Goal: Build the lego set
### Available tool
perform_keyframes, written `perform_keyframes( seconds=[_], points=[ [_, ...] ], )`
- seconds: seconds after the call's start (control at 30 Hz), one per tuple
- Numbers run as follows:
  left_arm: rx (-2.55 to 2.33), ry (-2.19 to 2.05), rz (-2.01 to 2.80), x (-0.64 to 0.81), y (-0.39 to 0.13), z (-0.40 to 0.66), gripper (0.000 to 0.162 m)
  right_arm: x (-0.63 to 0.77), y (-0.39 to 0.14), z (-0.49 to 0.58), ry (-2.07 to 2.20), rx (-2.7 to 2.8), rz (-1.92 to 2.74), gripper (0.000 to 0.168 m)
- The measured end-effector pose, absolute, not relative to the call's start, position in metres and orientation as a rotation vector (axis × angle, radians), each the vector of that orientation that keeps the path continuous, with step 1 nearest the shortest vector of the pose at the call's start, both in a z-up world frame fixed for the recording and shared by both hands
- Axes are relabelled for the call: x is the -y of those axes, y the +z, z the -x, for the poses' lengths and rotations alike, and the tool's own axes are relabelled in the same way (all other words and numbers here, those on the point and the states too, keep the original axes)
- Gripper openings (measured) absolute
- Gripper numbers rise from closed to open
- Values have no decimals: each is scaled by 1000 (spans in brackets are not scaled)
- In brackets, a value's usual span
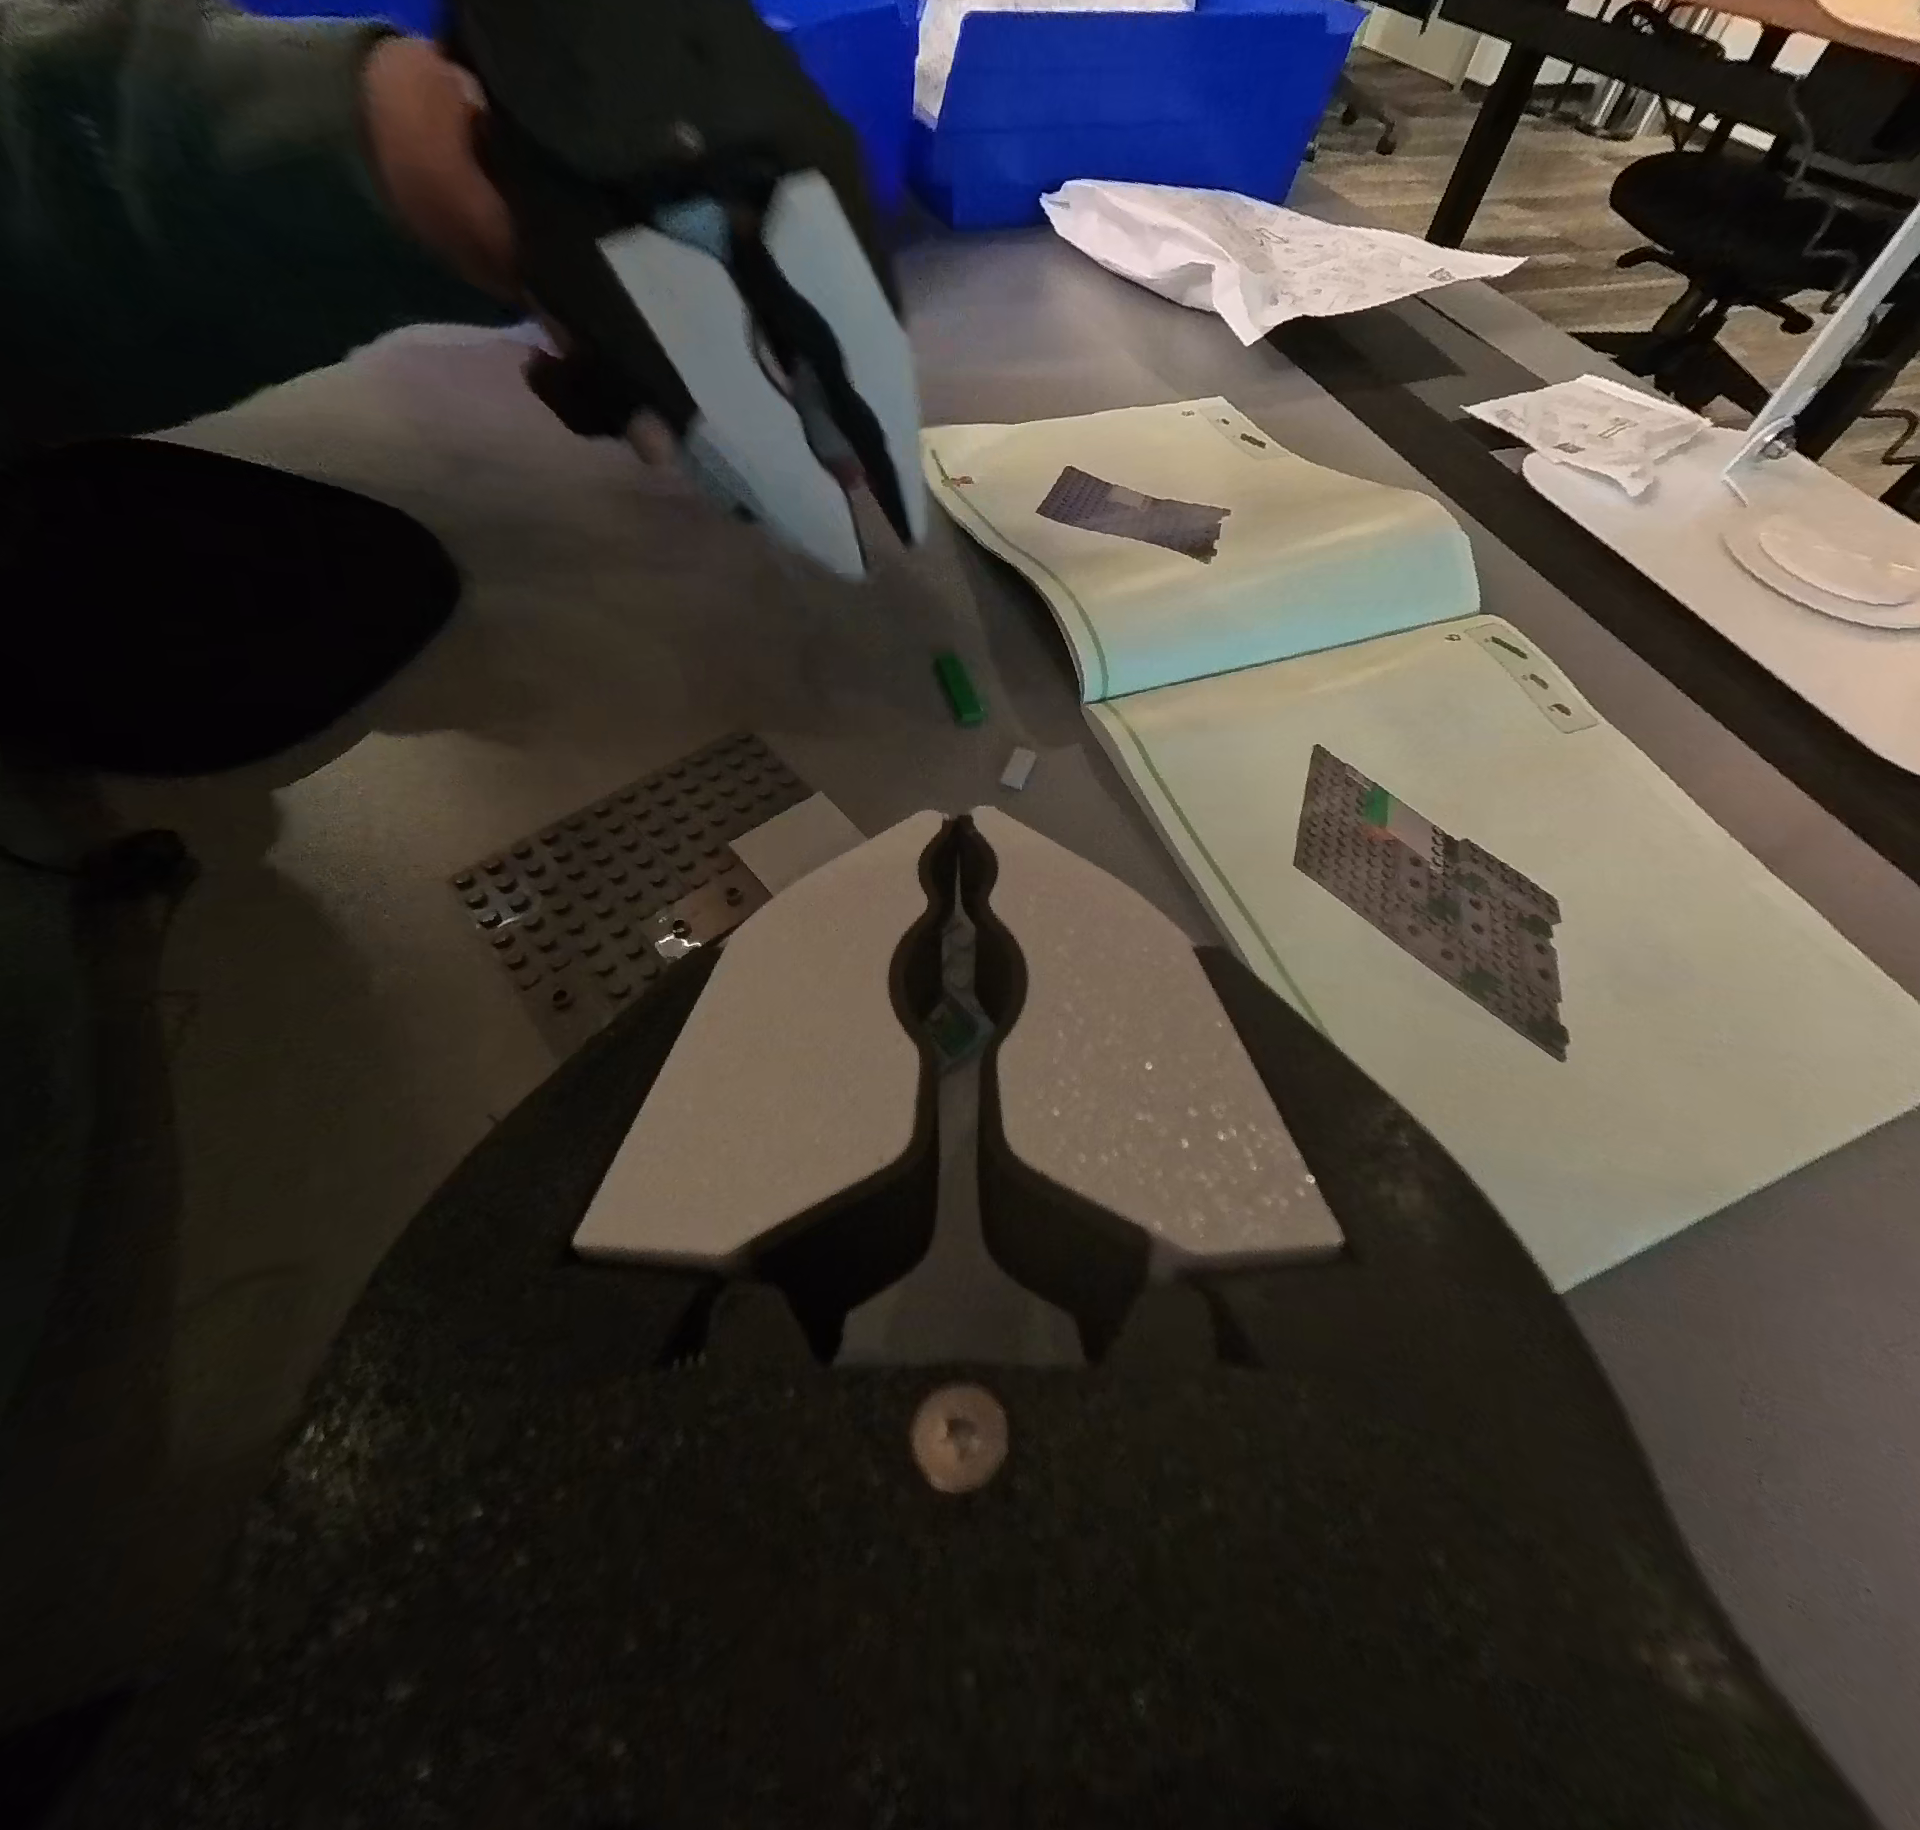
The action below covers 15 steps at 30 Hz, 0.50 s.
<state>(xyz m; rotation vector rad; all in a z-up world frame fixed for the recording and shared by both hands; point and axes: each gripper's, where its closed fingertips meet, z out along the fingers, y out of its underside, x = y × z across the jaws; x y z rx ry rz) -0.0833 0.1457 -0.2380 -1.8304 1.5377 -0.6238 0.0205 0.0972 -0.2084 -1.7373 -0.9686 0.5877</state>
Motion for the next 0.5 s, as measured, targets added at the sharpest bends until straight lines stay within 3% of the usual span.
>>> perform_keyframes(
  seconds=[0.13, 0.5],
  points=[
    [-1287, -689, 1788, -135, -213, 98, 1, -100, -209, -20, 605, 931, 1746, 0],
    [-750, -531, 1837, -133, -210, 167, 0, -111, -216, -18, 556, 849, 1784, 0]
  ],
)
